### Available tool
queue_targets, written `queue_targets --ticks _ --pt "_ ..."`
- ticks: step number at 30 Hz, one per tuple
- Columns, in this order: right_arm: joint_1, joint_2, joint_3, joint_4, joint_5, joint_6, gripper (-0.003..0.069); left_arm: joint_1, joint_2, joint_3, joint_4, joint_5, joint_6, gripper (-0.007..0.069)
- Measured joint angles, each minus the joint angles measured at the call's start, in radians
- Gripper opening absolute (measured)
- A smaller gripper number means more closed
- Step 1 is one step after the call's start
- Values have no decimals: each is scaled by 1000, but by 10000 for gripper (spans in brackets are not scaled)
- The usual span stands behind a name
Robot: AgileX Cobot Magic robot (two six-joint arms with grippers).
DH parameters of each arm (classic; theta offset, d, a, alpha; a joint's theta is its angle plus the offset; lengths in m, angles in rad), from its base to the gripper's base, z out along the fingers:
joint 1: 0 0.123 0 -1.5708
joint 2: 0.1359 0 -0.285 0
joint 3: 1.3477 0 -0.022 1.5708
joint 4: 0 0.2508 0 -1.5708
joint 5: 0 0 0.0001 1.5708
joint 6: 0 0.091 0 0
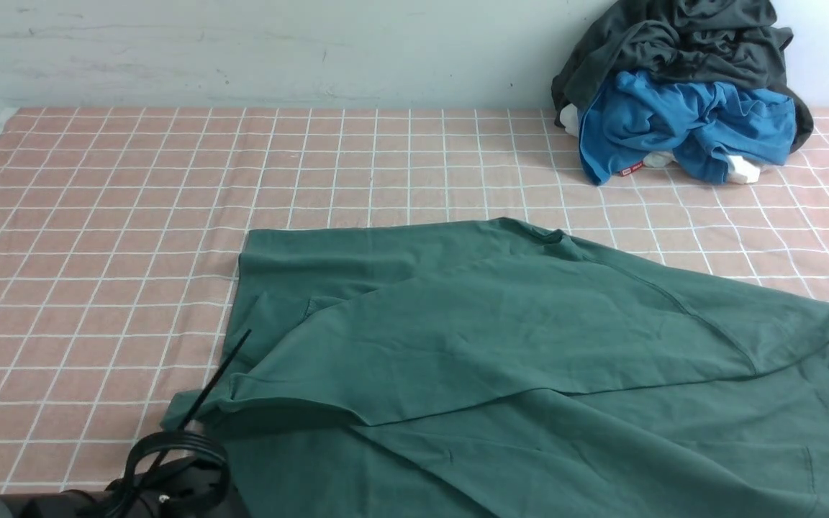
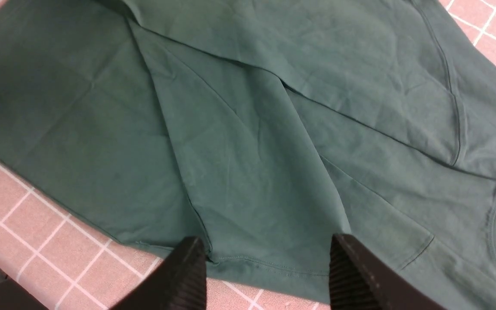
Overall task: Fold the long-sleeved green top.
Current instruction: Use both arms simultaneously to clamp the lower edge of the clothing fabric
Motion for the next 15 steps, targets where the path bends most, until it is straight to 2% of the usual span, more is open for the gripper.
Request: queue_targets --ticks 3,8,12,15 --pt "0 0 0 0 0 0 370 -1 -2 1 54 -18 -56 475" --pt "0 0 0 0 0 0 370 -2 -4 1 195 -18 -231 475" --pt "0 0 0 0 0 0 370 -2 -4 1 233 -25 -275 470" --pt "0 0 0 0 0 0 370 -2 -4 2 238 -34 -280 414"
